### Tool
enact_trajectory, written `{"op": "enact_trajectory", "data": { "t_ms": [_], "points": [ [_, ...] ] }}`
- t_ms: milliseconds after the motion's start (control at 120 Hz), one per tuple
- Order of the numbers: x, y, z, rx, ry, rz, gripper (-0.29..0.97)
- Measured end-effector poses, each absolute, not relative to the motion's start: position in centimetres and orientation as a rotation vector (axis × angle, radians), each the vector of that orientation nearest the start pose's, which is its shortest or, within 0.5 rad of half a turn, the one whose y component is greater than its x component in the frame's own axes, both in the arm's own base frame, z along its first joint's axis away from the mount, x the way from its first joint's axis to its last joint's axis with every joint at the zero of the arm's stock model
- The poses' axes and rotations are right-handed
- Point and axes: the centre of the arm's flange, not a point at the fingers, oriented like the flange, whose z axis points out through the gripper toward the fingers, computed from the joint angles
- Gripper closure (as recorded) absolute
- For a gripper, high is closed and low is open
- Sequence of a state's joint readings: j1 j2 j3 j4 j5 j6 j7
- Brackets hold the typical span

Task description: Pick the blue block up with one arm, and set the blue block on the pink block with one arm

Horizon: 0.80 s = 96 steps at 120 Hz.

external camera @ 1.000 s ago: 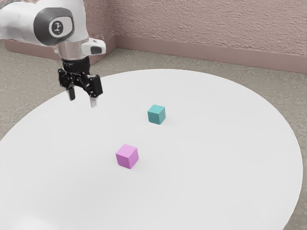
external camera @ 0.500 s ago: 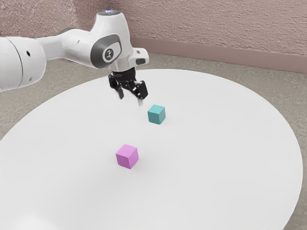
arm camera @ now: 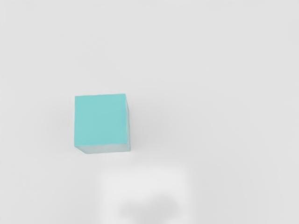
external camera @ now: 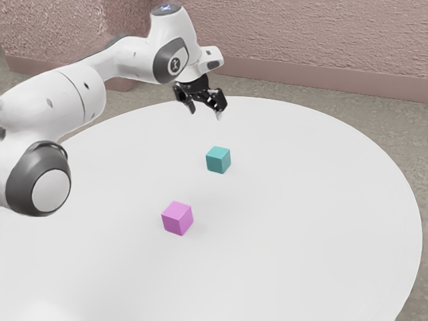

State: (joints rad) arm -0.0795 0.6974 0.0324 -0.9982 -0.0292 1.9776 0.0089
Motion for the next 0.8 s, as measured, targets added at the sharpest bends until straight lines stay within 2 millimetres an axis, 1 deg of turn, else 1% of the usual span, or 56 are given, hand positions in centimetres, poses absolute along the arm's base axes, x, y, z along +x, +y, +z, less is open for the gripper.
{"op": "enact_trajectory", "data": {
  "t_ms": [42, 117, 142, 217, 283, 317, 400, 450, 500, 558, 633, 675, 800],
  "points": [
    [77.9, -3.7, 47.0, -3.119, 0.069, -0.454, 0.00],
    [79.2, -1.3, 43.1, -3.125, 0.017, -0.412, 0.00],
    [79.4, -0.7, 42.0, -3.131, 0.002, -0.400, 0.00],
    [79.8, 0.1, 39.8, -3.143, -0.023, -0.370, 0.00],
    [80.0, 1.0, 37.4, -3.150, -0.044, -0.331, 0.00],
    [80.3, 1.4, 36.5, -3.144, -0.050, -0.327, 0.00],
    [81.2, 1.9, 35.4, -3.127, -0.052, -0.357, 0.00],
    [81.7, 1.6, 34.7, -3.126, -0.044, -0.377, 0.00],
    [82.2, 1.0, 34.7, -3.121, -0.030, -0.411, 0.00],
    [82.7, 0.6, 33.9, -3.126, -0.022, -0.444, 0.00],
    [83.0, -0.3, 33.9, -3.139, -0.006, -0.494, 0.00],
    [83.1, -0.5, 33.2, -3.145, -0.005, -0.498, 0.00],
    [83.3, -0.2, 31.1, -3.152, -0.013, -0.492, 0.00]
  ]
}}
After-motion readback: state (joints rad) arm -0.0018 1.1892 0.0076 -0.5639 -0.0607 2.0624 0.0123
